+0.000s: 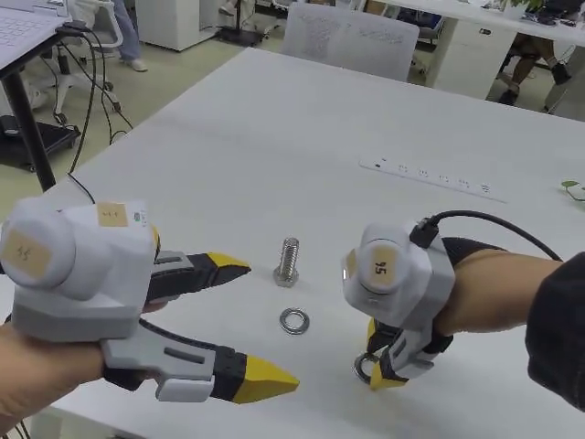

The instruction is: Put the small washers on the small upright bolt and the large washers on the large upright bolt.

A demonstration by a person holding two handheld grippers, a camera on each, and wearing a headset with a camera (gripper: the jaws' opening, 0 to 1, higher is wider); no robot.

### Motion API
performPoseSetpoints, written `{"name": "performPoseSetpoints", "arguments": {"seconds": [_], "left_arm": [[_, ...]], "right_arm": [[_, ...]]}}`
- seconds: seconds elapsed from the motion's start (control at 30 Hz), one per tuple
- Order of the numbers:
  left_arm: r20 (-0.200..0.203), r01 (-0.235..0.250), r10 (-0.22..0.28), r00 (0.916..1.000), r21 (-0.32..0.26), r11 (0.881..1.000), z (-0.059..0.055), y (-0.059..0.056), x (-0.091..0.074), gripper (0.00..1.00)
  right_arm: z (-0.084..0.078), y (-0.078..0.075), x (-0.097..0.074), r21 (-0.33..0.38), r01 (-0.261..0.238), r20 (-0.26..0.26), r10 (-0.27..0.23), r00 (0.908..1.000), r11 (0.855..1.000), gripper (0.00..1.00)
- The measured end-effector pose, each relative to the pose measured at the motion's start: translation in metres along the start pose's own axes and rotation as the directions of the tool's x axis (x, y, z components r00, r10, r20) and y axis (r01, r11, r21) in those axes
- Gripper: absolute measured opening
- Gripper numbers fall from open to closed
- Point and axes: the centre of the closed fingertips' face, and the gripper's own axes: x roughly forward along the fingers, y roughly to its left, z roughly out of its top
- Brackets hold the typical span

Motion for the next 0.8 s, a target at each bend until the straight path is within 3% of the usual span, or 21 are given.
{"name": "performPoseSetpoints", "arguments": {"seconds": [0.47, 0.8], "left_arm": [[0.001, 0.000, 0.000, 1.0000, 0.001, 1.000, 0.0012, -0.0005, 0.0003, 0.80], [0.005, 0.001, -0.001, 1.0000, 0.002, 1.000, 0.0018, -0.0007, -0.0015, 0.80]], "right_arm": [[0.0004, 0.0001, 0.0000, -0.031, -0.002, -0.024, 0.001, 0.9997, 1.000, 0.23], [-0.0009, -0.0027, -0.0013, -0.009, -0.018, -0.031, 0.018, 0.9994, 1.000, 0.23]]}}
